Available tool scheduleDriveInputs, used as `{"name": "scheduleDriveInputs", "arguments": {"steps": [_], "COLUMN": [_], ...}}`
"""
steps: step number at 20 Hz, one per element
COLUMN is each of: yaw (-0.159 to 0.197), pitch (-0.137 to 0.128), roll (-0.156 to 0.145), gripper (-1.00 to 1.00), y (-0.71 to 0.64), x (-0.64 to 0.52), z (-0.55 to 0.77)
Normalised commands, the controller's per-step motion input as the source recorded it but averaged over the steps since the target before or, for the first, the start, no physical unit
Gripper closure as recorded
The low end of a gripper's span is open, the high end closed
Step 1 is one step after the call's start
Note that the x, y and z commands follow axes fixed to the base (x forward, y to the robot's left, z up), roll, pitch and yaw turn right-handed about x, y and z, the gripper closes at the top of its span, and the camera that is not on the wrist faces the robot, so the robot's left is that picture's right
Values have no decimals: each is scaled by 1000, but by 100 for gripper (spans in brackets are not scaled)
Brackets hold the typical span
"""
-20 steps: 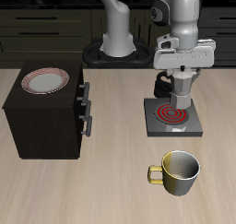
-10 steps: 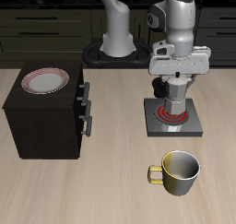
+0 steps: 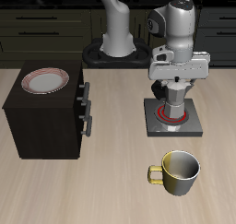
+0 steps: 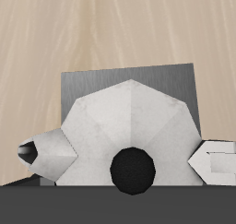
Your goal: Place moka pot on the flat stove and turn off the stove
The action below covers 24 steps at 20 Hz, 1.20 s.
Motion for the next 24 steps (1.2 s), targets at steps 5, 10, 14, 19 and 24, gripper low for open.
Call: {"name": "scheduleDriveInputs", "arguments": {"steps": [5,10,14,19,24], "yaw": [-9,-5,12,-8,11], "pitch": [-1,9,-21,-3,-10], "roll": [-1,19,5,7,21], "gripper": [-100,-100,-100,-100,-100], "y": [18,80,29,1,60], "x": [-23,-78,-35,-124,-251], "z": [16,42,103,86,141]}}
